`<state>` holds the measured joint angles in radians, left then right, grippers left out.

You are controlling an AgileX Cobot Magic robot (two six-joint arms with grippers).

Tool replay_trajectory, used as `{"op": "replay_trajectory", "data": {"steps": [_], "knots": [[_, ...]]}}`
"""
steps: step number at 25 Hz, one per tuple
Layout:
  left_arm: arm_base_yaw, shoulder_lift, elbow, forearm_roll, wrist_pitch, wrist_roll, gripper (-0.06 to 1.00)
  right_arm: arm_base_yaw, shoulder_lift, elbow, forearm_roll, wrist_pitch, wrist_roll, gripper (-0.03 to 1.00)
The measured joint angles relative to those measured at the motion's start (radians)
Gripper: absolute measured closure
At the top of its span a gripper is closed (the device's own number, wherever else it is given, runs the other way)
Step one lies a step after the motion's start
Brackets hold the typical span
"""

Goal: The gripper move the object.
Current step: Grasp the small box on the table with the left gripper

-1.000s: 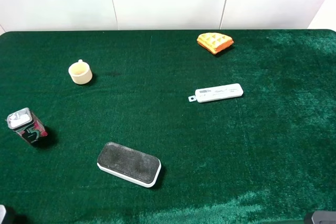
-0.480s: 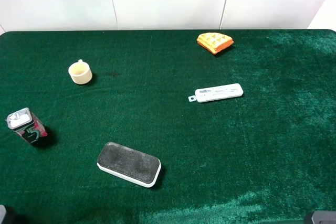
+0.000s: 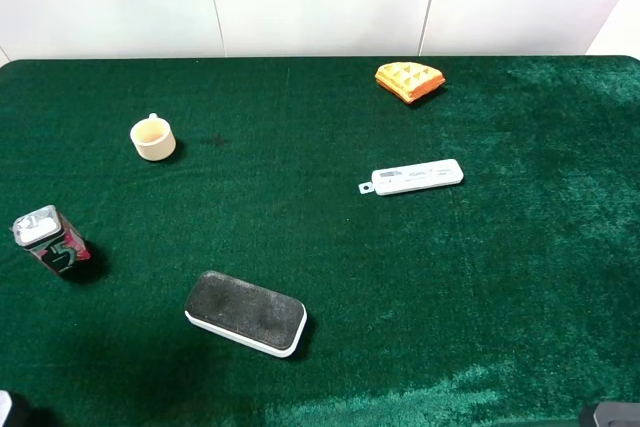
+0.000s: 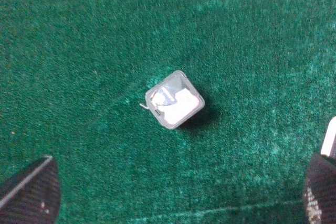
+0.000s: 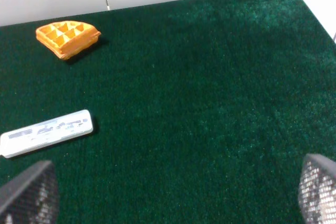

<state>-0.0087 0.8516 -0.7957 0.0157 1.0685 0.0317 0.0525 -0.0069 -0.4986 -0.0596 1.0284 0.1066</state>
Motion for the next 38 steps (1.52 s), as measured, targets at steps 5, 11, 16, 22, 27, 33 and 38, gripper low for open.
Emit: {"op": "replay_trajectory", "data": {"steps": [5,11,16,22,27,33,38], "knots": [[0.0,0.086,-0.001,-0.002,0.023,-0.032,0.01,0.0,0.0,0.0,0.0,0.0,0.0,0.27],[0.0,0.163,-0.001,0.0,0.024,-0.079,0.01,0.0,0.0,0.0,0.0,0.0,0.0,0.27],[0.0,0.253,-0.005,0.012,0.021,-0.132,0.01,0.0,0.0,0.0,0.0,0.0,0.0,0.27],[0.0,0.346,0.001,0.034,-0.022,-0.182,0.01,0.0,0.0,0.0,0.0,0.0,0.0,0.27],[0.0,0.369,0.072,0.038,-0.131,-0.219,0.01,0.0,0.0,0.0,0.001,0.0,0.0,0.27],[0.0,0.368,0.17,0.038,-0.244,-0.268,0.01,0.0,0.0,0.0,0.001,0.0,0.0,0.27],[0.0,0.368,0.22,0.038,-0.308,-0.306,0.01,0.0,0.0,0.0,0.001,0.0,0.0,0.27]]}}
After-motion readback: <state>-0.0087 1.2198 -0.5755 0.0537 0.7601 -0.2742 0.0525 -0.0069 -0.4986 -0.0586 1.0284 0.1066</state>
